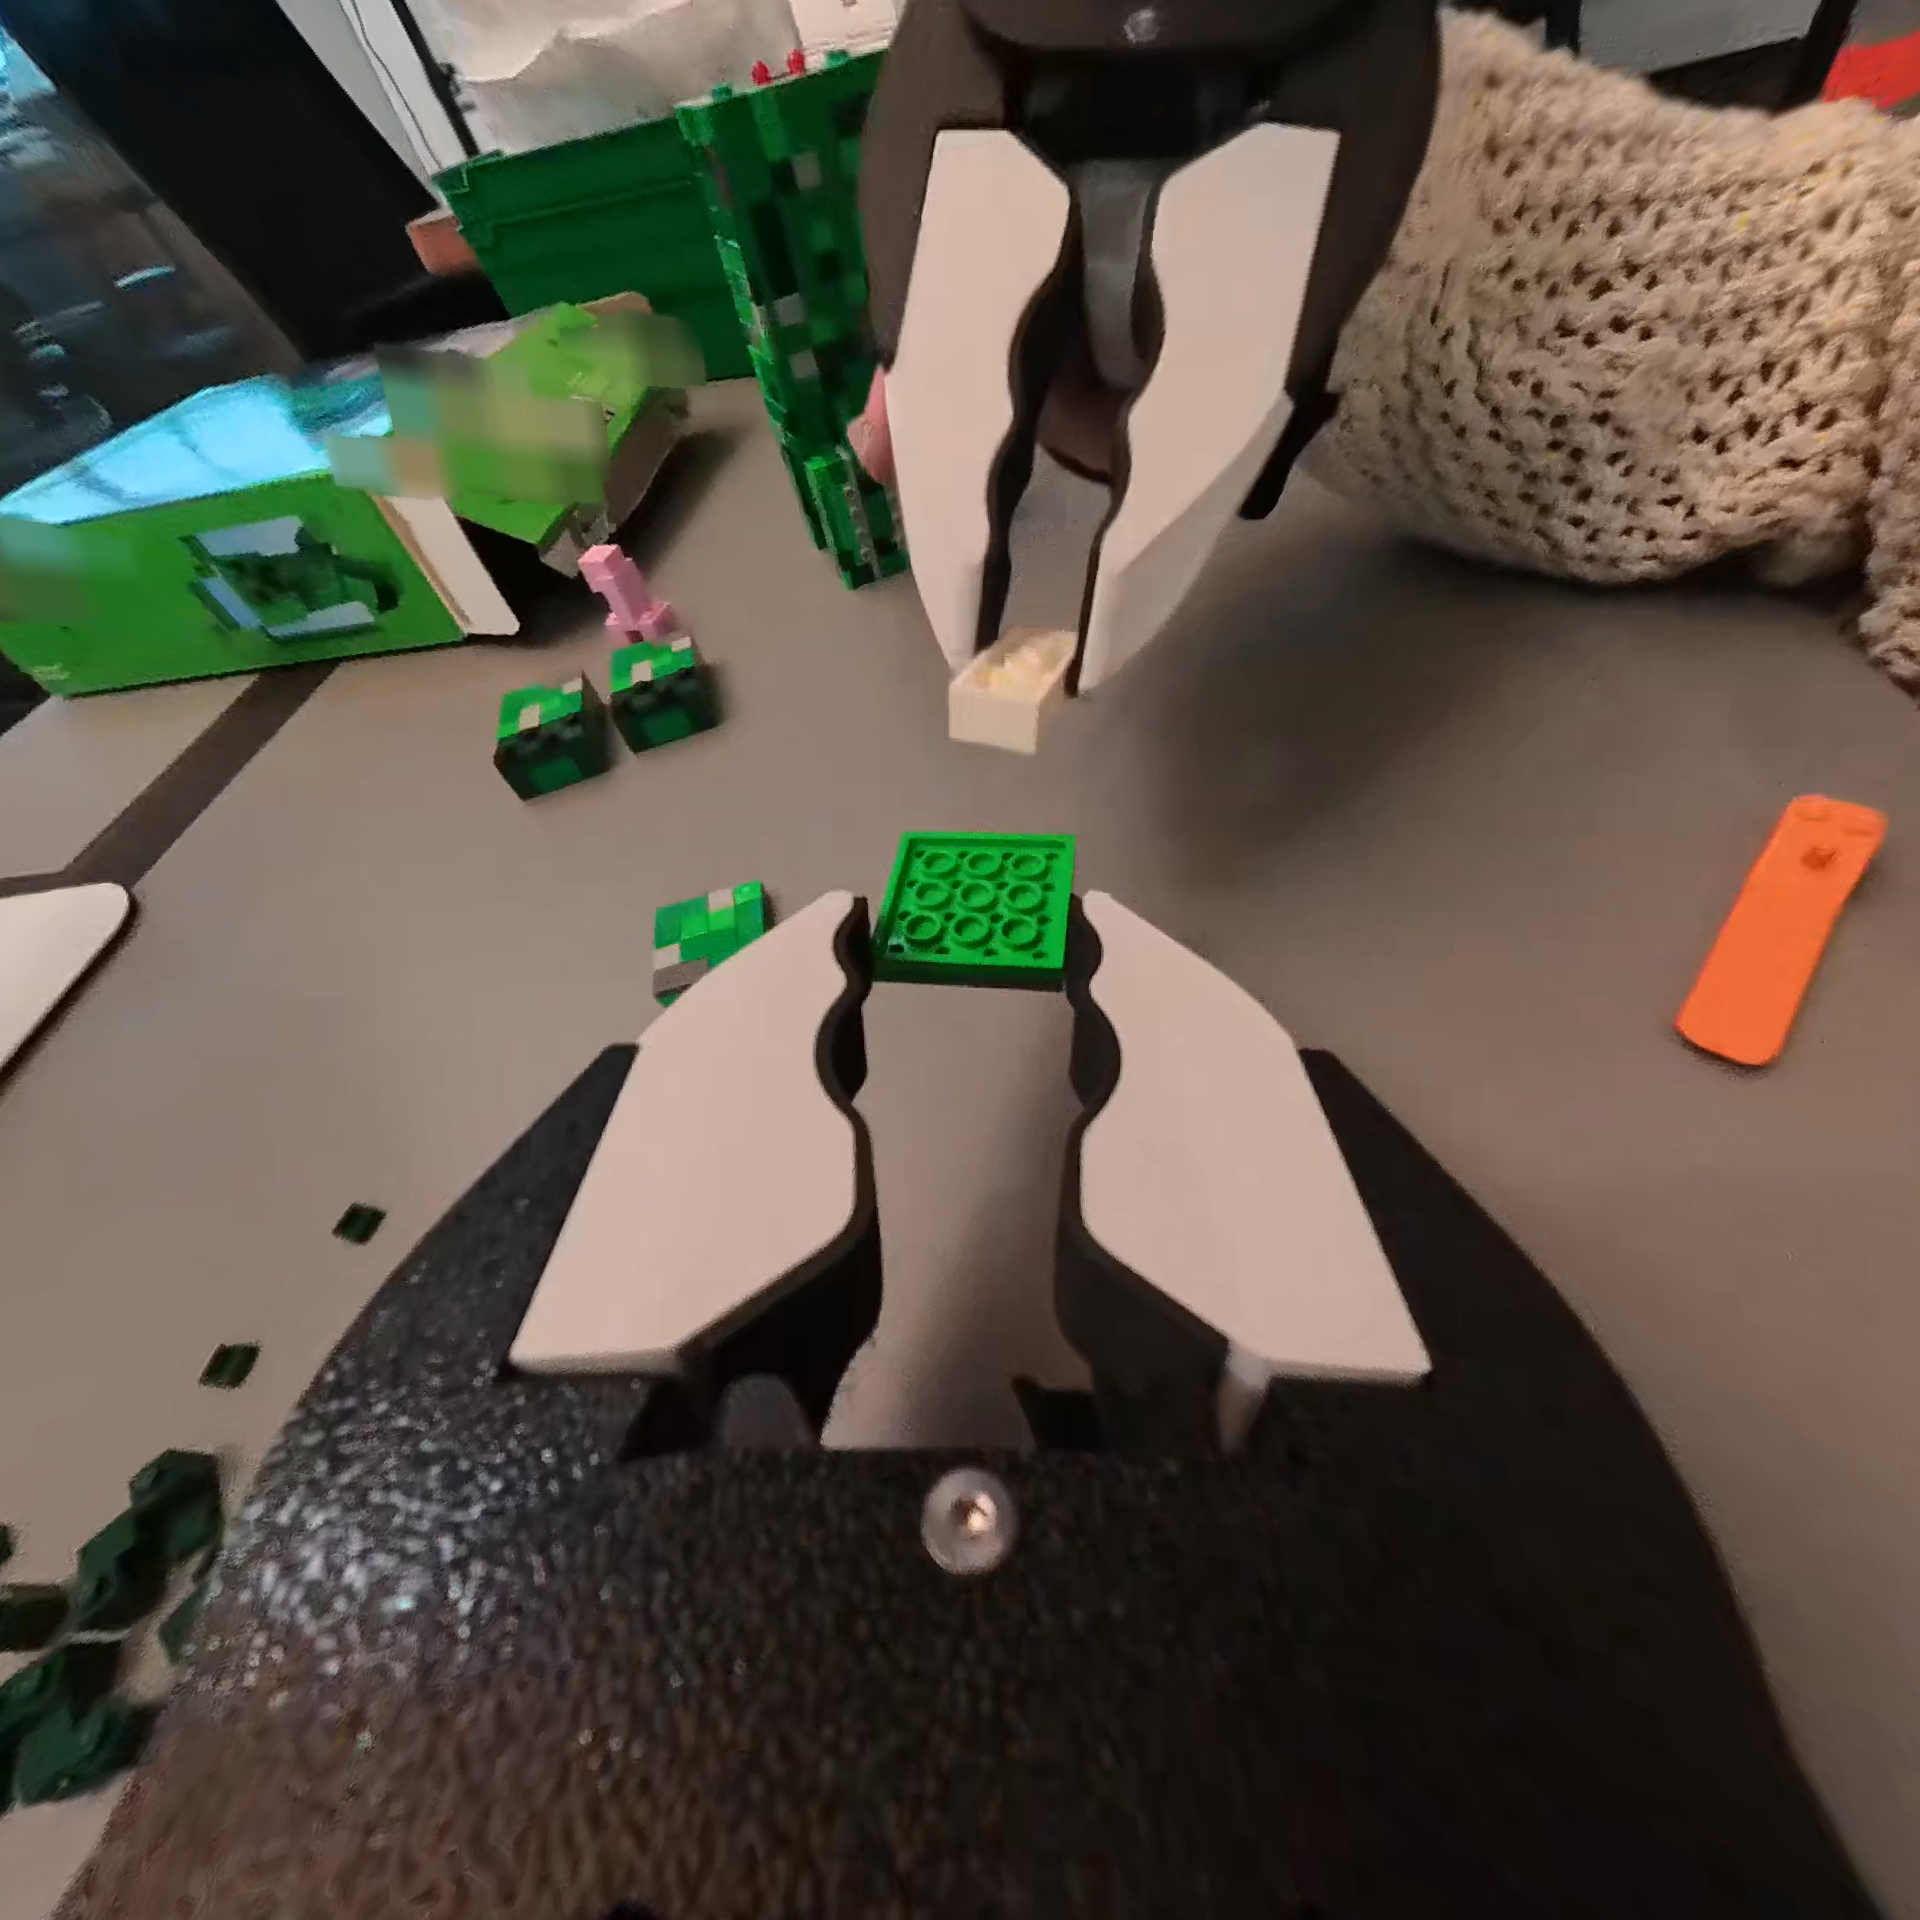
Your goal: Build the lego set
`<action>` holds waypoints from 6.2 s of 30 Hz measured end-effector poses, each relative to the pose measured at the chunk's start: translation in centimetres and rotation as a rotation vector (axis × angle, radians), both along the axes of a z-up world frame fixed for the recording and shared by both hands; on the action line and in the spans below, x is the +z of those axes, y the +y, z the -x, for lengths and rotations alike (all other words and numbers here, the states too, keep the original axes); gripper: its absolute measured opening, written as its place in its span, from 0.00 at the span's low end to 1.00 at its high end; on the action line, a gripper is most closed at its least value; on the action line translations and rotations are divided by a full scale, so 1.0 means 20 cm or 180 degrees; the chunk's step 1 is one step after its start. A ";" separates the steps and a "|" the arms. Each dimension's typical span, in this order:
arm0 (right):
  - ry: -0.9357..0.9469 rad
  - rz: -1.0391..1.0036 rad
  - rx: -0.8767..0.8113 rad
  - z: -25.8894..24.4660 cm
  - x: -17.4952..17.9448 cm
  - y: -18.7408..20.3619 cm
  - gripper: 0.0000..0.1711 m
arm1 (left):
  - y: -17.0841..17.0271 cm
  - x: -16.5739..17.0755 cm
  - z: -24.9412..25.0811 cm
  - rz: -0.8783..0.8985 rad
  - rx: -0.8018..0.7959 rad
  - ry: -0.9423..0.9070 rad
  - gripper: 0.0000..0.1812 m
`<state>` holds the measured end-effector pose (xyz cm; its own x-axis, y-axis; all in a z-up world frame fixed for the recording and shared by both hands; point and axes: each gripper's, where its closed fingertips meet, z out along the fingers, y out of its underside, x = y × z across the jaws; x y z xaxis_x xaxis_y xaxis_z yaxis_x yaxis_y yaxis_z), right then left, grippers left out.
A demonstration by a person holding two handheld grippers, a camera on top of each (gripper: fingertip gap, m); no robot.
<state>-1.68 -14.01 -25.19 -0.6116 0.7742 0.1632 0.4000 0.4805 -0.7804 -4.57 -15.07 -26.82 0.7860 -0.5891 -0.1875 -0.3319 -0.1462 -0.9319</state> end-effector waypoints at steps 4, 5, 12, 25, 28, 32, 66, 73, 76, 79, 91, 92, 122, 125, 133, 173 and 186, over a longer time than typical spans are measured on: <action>-0.0161 -0.0311 0.0125 0.02 -0.02 -0.06 0.10 | -0.01 0.01 -0.03 -0.0078 -0.0047 0.0023 0.20; -0.0188 -0.0393 0.0147 0.03 -0.02 -0.07 0.10 | -0.01 0.01 -0.03 -0.0092 -0.0062 0.0031 0.20; -0.0679 -0.0640 0.0301 0.04 -0.03 -0.07 0.10 | -0.02 0.01 -0.06 -0.0170 -0.0133 0.0089 0.20; -0.0908 -0.0658 0.0305 0.05 -0.03 -0.09 0.10 | -0.02 0.02 -0.06 -0.0193 -0.0121 0.0062 0.20; -0.0918 -0.0697 0.0285 0.06 -0.03 -0.08 0.10 | -0.02 0.02 -0.06 -0.0187 -0.0124 0.0088 0.20; -0.0912 -0.0738 0.0281 0.06 -0.03 -0.08 0.10 | -0.02 0.01 -0.06 -0.0180 -0.0122 0.0091 0.20; 0.0182 -0.1022 0.0006 0.08 0.10 -0.02 0.30 | 0.04 0.10 0.14 0.0097 0.0468 -0.0656 0.20; 0.1419 -0.1755 0.0012 0.19 0.42 -0.06 0.39 | -0.04 0.45 0.19 0.0199 0.0312 -0.1563 0.20; 0.1762 -0.1838 0.0196 0.21 0.59 -0.12 0.39 | -0.09 0.64 0.18 0.0131 0.0150 -0.1619 0.20; 0.2057 -0.1757 0.0392 0.23 0.76 -0.19 0.38 | -0.15 0.84 0.15 0.0059 -0.0098 -0.1630 0.20; 0.2793 -0.0653 0.1625 0.07 1.23 -0.46 0.32 | -0.37 1.29 -0.11 0.0075 -0.1012 -0.1667 0.20; 0.2792 -0.0769 0.1664 0.06 1.22 -0.47 0.31 | -0.37 1.30 -0.13 0.0086 -0.1020 -0.1645 0.20; 0.3023 -0.1486 0.1910 -0.03 1.18 -0.58 0.12 | -0.43 1.25 -0.29 0.0393 -0.1284 -0.1631 0.19; 0.3025 -0.1596 0.1795 -0.02 1.18 -0.57 0.11 | -0.42 1.25 -0.28 0.0356 -0.1199 -0.1619 0.19; 0.2956 -0.1945 0.1596 0.00 1.16 -0.54 0.11 | -0.40 1.22 -0.27 0.0347 -0.1017 -0.1512 0.20; 0.1510 0.1207 0.0613 0.19 0.83 -0.28 0.11 | -0.19 0.85 -0.02 -0.2130 0.0995 0.1778 0.29; 0.2712 -0.0898 0.1316 0.17 0.47 -0.36 0.11 | -0.20 0.51 0.02 -0.0009 0.0023 -0.1942 0.33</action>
<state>-5.10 -21.13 -15.69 -0.4173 0.3910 0.8203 -0.4839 0.6685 -0.5648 -5.02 -19.13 -16.56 0.7561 -0.5835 0.2963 0.2630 -0.1437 -0.9540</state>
